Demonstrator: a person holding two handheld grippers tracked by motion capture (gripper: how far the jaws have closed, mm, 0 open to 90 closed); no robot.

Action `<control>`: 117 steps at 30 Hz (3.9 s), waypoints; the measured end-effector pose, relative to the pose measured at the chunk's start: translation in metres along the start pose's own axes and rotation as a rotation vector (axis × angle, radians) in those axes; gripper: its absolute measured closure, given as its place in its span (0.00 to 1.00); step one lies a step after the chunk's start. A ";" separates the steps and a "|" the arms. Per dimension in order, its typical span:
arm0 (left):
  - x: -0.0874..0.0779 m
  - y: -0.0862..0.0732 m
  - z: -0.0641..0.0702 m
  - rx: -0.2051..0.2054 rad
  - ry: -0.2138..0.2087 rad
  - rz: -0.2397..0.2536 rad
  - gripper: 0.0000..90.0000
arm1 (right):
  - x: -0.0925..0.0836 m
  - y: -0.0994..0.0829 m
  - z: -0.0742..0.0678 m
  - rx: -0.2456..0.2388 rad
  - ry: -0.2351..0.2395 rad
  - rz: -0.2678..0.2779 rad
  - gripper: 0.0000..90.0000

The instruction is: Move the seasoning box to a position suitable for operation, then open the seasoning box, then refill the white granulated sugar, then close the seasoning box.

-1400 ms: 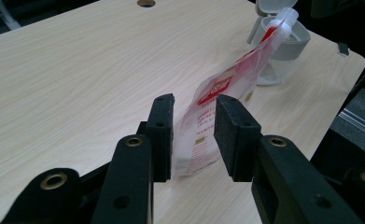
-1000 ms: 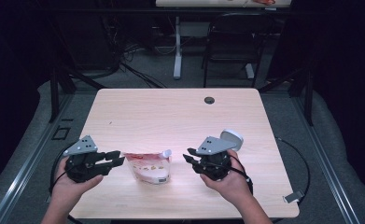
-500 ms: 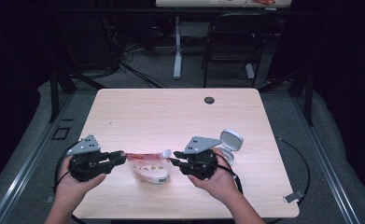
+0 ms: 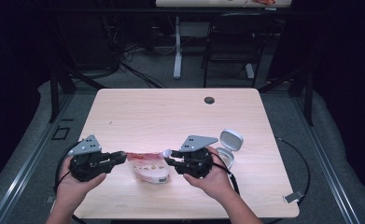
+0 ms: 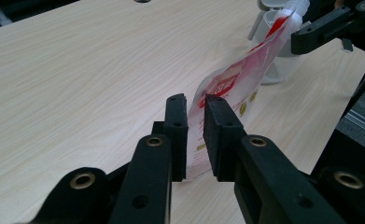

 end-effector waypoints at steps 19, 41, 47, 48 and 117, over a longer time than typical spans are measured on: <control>0.004 0.004 0.003 0.040 0.028 0.003 1.00 | -0.001 0.002 0.001 0.013 -0.005 0.007 0.78; 0.035 0.015 0.029 0.075 -0.029 0.011 1.00 | -0.034 -0.018 0.016 0.036 -0.067 -0.015 0.77; 0.036 0.015 0.031 0.077 -0.047 0.011 1.00 | -0.037 -0.021 0.017 0.035 -0.064 -0.022 0.77; 0.036 0.015 0.031 0.076 -0.051 0.011 1.00 | -0.037 -0.021 0.017 0.031 -0.065 -0.025 0.77; 0.009 0.014 -0.001 -0.024 -0.031 0.025 0.74 | -0.004 0.063 0.008 -0.154 0.060 -0.129 0.79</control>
Point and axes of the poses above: each handheld gripper's, and its own axes: x roughly forward along the jaws, y roughly out of its top, z roughly to its right, the point moved 5 cm from there along x, roughly forward along the jaws, and after that the axes turned 15 degrees about -x, right-handed, at the moved point
